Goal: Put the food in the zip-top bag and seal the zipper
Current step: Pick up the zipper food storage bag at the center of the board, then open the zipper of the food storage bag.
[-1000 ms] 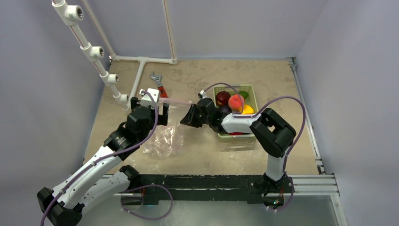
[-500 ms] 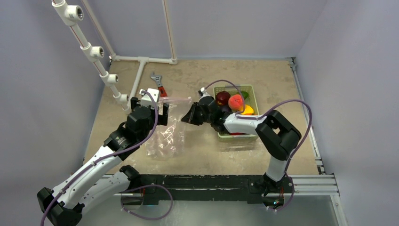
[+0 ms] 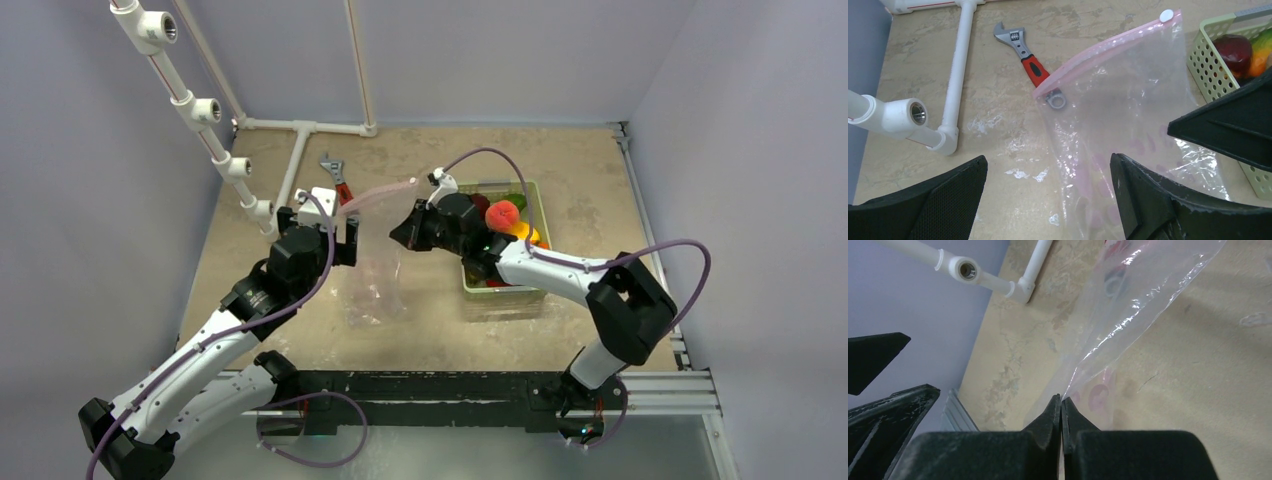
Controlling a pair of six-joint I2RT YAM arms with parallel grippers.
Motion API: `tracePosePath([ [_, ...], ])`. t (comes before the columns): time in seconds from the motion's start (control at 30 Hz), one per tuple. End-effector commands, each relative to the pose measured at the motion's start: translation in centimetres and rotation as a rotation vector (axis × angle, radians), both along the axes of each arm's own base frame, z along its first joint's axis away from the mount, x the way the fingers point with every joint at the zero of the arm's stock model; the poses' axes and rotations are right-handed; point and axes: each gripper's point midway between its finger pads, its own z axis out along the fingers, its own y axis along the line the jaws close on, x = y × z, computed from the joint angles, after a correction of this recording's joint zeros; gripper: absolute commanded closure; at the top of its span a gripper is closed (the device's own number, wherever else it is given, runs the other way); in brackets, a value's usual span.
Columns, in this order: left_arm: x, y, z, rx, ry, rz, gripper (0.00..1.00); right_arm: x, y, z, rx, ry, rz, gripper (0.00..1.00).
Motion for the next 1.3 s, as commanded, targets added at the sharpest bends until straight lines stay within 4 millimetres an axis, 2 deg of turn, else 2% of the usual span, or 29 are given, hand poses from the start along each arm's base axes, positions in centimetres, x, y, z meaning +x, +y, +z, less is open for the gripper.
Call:
tracePosePath([
  [0.0, 0.3, 0.0, 2.7, -0.076, -0.059, 0.034, 0.08, 0.0, -1.3, 3.1, -0.043, -0.139, 0.008, 1.0],
  [0.37, 0.9, -0.8, 7.1, -0.085, -0.055, 0.02, 0.12, -2.0, -3.3, 9.1, -0.128, -0.384, 0.136, 1.0],
  [0.63, 1.2, -2.3, 11.9, -0.111, -0.025, -0.077, 0.12, -4.9, -4.3, 13.5, -0.152, -0.598, 0.292, 1.0],
  [0.83, 1.0, -3.1, 16.2, -0.164, -0.002, -0.204, 0.12, -6.8, -5.2, 14.9, -0.22, -0.738, 0.413, 1.0],
  [1.03, 0.1, -3.5, 17.9, -0.198, 0.003, -0.283, 0.13, -9.1, -6.5, 16.7, -0.27, -0.885, 0.528, 1.0],
  [1.27, -1.0, -3.3, 17.9, -0.2, 0.012, -0.301, 0.19, -13.7, -8.1, 18.4, -0.274, -1.164, 0.738, 1.0],
])
